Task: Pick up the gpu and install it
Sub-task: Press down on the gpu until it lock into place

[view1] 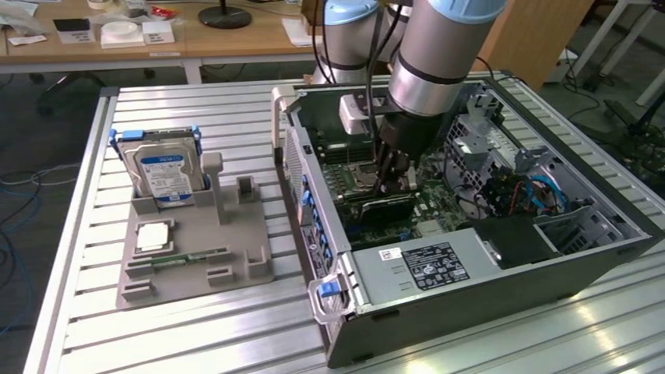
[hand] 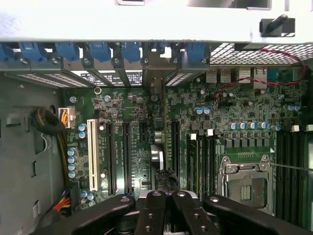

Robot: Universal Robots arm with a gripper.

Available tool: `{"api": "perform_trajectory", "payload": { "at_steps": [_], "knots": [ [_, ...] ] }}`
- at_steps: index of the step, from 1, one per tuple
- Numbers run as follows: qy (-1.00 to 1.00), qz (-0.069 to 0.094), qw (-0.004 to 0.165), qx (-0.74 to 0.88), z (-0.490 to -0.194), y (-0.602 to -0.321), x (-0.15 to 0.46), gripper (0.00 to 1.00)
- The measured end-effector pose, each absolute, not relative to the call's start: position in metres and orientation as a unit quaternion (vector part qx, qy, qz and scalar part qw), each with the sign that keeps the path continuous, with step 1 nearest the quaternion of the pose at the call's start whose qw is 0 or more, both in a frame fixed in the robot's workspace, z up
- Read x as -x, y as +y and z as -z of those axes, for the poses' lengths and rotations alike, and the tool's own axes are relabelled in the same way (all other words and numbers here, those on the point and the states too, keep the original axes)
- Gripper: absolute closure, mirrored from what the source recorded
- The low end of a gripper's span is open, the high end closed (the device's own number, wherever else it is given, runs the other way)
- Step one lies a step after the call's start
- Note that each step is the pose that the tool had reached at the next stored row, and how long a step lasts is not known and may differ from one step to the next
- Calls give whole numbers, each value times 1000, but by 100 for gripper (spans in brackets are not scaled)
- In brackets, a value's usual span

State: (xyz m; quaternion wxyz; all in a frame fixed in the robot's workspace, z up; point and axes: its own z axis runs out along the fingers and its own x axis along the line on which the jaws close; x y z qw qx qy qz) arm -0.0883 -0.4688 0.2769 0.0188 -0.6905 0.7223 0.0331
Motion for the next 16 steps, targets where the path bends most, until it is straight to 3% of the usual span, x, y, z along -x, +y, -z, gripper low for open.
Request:
{"api": "perform_trajectory", "payload": {
  "at_steps": [16],
  "knots": [
    [722, -33, 19, 691, -267, -466, 88, 89]
  ]
}}
